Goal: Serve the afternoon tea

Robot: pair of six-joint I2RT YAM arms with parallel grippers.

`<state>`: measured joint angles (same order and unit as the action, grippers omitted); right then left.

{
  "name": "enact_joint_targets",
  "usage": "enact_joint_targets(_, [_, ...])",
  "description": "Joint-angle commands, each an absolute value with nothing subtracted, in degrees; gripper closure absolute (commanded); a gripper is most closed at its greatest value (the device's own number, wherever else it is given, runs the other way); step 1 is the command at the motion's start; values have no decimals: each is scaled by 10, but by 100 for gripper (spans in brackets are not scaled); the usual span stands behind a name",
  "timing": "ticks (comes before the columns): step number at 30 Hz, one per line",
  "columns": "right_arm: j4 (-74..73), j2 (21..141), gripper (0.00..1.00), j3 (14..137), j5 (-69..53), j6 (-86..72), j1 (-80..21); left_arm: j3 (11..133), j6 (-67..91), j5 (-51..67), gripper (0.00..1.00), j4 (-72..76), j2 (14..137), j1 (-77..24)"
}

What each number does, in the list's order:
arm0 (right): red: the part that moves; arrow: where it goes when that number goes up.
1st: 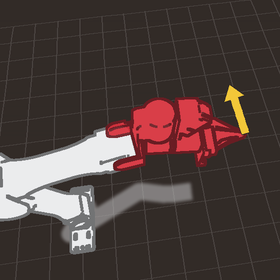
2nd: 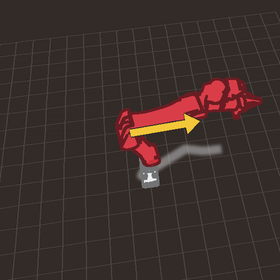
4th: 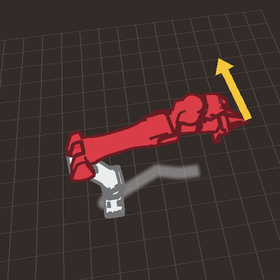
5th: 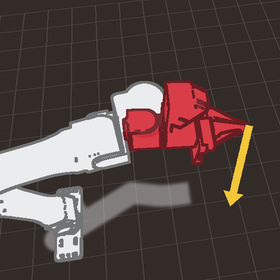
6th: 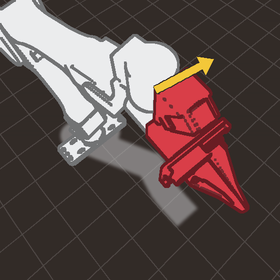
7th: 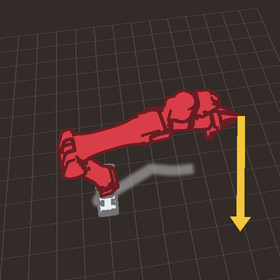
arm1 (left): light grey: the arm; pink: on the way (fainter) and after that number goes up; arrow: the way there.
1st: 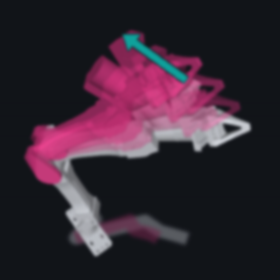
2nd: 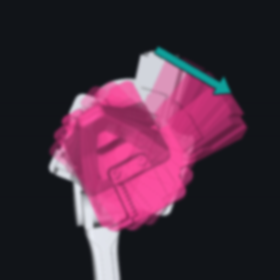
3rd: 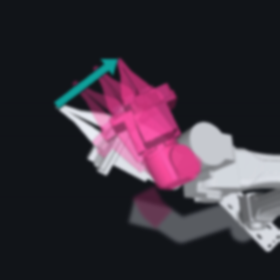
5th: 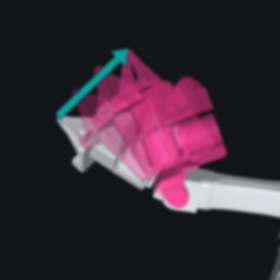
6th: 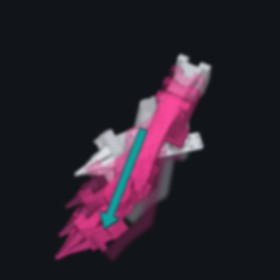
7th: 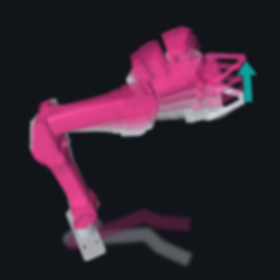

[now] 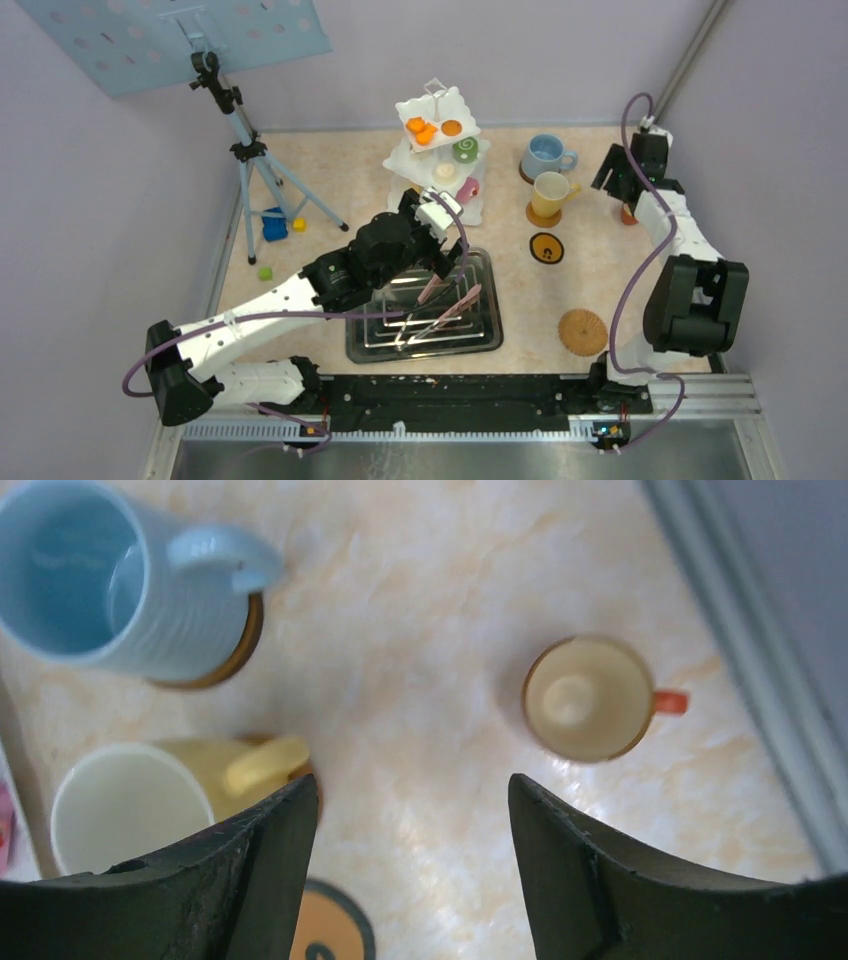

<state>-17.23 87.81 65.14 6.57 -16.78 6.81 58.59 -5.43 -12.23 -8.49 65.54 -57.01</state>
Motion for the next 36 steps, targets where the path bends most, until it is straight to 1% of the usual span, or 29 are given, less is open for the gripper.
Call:
enact_joint_targets(1, [-229, 964, 33, 748, 123, -108, 89, 588, -45, -116, 1, -58, 647, -572])
enact_joint_targets(3, [-242, 1003, 34, 785, 123, -98, 89, 588, -47, -118, 1, -59, 646, -573])
enact_joint_targets(5, [-267, 1042, 38, 824, 131, -95, 90, 588, -48, -122, 1, -60, 646, -573])
enact_joint_targets(7, [-285, 1069, 40, 849, 147, -95, 90, 589, -50, -124, 1, -60, 646, -572])
enact_joint_targets(12, [-276, 1102, 40, 843, 179, -87, 91, 588, -50, -123, 1, -61, 647, -573])
enact_joint_targets(13, [-276, 1109, 42, 842, 179, -86, 93, 588, -49, -123, 1, -60, 647, -573])
enact_joint_targets(17, [-275, 1133, 55, 841, 173, -78, 93, 588, -50, -125, 1, -60, 648, -573])
enact_joint_targets(20, [-269, 1123, 71, 831, 184, -80, 93, 588, -50, -127, 1, -60, 648, -573])
enact_joint_targets(21, [-261, 1113, 74, 826, 183, -82, 93, 588, -50, -126, 1, -60, 648, -573])
enact_joint_targets(26, [-242, 1043, 100, 765, 187, -87, 85, 588, -48, -125, 1, -60, 649, -573])
enact_joint_targets(30, [-260, 968, 100, 710, 158, -64, 56, 587, -47, -121, 1, -59, 652, -573])
enact_joint_targets(36, [-251, 853, 100, 607, 124, -32, -43, 588, -45, -119, 1, -59, 656, -573])
